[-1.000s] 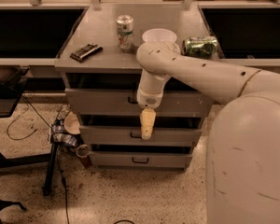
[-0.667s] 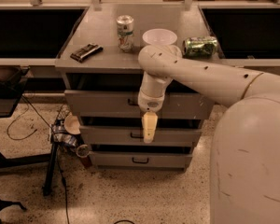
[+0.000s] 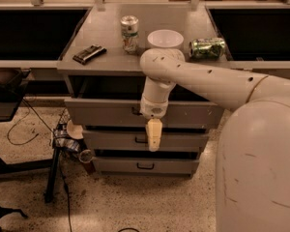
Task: Open top drawer
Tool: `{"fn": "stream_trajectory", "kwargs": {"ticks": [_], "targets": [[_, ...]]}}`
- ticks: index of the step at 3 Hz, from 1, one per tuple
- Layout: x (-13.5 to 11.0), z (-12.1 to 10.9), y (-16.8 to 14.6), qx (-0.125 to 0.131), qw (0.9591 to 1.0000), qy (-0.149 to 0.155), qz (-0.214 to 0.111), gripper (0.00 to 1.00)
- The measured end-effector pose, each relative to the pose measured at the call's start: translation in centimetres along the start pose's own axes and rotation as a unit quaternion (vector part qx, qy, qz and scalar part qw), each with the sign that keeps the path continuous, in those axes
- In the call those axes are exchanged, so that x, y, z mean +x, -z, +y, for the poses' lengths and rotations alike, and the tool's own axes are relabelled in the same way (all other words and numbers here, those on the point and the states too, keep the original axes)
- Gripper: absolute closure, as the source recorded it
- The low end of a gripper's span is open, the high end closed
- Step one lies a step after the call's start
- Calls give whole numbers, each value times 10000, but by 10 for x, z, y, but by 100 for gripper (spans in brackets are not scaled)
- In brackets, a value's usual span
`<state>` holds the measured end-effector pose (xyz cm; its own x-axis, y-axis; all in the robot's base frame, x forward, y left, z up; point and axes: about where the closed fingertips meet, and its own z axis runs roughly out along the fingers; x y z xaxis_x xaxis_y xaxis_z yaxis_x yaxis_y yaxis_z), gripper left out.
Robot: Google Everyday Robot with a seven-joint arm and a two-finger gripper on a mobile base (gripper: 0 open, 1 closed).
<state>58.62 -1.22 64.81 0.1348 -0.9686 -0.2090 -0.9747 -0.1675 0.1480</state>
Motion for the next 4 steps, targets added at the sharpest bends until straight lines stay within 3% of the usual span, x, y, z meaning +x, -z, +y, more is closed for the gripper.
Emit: {"fn": "stream_trajectory", "kwargs": {"ticks": [2,4], "targets": [[4,38,1,-522,9970,467,335,0],[20,84,-11,-1022,9920,543,506,0]]}}
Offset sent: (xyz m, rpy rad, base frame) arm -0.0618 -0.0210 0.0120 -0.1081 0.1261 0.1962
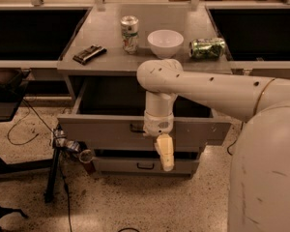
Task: Open top drawer
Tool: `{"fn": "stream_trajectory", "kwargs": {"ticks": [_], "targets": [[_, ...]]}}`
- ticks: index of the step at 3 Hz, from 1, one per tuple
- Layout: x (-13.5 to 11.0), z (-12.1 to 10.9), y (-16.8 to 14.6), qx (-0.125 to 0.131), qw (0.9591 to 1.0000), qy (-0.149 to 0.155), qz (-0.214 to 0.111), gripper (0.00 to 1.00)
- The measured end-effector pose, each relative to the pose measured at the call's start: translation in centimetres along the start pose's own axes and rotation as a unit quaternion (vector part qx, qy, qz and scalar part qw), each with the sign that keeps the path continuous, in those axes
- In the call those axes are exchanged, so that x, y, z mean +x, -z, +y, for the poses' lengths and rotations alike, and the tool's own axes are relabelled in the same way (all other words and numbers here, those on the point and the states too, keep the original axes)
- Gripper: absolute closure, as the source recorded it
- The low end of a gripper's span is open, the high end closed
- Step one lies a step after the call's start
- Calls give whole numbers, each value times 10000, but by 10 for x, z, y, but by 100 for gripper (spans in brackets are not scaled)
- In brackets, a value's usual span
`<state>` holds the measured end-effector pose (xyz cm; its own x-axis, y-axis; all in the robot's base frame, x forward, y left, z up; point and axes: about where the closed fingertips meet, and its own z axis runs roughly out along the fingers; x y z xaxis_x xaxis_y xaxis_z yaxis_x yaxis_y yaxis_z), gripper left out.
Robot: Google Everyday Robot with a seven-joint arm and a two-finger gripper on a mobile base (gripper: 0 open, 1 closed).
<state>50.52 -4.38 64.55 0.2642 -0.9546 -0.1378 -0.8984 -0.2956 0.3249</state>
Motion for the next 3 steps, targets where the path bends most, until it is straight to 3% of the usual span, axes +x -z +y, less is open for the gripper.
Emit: {"fn": "stream_trajectory", "kwargs": {"ticks": [1,3], "targets": [[4,22,-4,-108,9999,-88,38,0],[-3,27,-4,-124,9998,-89,85,0]]}}
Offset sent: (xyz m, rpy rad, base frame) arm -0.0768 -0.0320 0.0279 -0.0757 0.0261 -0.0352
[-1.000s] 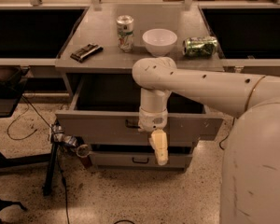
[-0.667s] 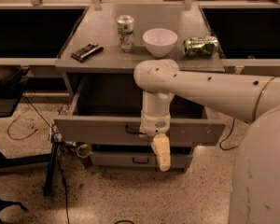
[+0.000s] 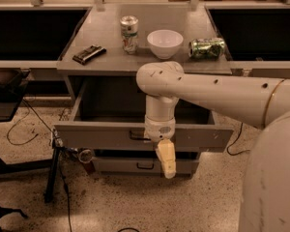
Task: Open top drawer
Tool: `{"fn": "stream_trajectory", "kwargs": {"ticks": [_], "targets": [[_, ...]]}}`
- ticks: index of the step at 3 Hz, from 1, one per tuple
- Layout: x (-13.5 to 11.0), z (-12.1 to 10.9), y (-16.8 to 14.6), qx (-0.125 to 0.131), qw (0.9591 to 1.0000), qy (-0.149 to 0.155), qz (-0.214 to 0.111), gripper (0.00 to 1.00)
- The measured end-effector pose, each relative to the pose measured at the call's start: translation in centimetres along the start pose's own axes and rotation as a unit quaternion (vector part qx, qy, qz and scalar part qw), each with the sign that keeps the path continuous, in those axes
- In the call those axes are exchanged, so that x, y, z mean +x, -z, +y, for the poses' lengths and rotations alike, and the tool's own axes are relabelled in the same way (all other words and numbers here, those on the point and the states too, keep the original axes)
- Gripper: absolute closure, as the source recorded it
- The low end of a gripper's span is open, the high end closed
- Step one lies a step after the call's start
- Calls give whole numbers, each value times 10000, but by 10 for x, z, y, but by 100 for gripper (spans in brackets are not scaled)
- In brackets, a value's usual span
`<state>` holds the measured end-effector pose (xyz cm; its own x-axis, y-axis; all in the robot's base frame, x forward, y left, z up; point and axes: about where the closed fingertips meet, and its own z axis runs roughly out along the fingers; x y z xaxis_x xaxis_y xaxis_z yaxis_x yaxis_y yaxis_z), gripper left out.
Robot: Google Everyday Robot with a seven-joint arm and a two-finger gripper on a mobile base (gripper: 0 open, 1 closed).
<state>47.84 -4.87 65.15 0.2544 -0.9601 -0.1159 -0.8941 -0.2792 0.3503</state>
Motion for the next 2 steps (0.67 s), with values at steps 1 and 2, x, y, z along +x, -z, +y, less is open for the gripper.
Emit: {"fn": "stream_trajectory", "kwargs": {"ticks": [1,2], "targets": [[-2,11,1,12,10000,-28,51,0],[-6,26,4,37,9999,-98,-5,0]]}}
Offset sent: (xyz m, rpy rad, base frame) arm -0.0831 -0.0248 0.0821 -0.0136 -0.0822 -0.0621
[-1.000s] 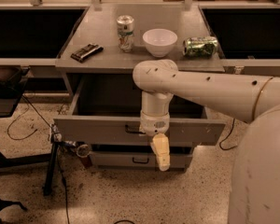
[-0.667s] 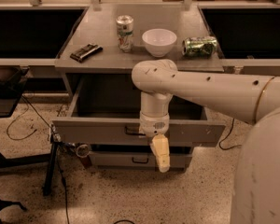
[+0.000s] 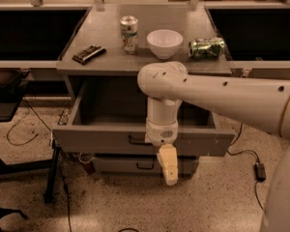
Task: Open top drawer
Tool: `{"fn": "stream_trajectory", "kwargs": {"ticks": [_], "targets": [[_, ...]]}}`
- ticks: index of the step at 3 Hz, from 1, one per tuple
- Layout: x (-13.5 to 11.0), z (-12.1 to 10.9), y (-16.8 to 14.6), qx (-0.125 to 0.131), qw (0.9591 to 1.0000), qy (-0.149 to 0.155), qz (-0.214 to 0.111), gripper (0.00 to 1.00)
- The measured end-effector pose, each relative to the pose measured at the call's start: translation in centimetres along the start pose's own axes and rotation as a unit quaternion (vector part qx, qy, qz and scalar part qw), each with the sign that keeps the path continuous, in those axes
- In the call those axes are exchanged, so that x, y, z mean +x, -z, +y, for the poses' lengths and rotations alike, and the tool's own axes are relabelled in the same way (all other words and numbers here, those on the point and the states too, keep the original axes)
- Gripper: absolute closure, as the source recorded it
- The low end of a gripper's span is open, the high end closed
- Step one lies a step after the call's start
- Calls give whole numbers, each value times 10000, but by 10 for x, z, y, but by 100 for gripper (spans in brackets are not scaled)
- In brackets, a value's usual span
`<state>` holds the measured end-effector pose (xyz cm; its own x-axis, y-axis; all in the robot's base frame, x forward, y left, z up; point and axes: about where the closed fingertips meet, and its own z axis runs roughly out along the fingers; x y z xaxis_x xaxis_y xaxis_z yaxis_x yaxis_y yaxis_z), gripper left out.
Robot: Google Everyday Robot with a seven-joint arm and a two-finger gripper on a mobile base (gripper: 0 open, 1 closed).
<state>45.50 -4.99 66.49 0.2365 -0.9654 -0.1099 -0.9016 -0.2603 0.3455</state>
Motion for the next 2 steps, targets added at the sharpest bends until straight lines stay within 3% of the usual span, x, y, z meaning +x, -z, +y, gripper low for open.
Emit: {"fn": "stream_trajectory", "kwargs": {"ticks": [2], "targets": [[-12,59,30,295,9995,-60,111,0]]}}
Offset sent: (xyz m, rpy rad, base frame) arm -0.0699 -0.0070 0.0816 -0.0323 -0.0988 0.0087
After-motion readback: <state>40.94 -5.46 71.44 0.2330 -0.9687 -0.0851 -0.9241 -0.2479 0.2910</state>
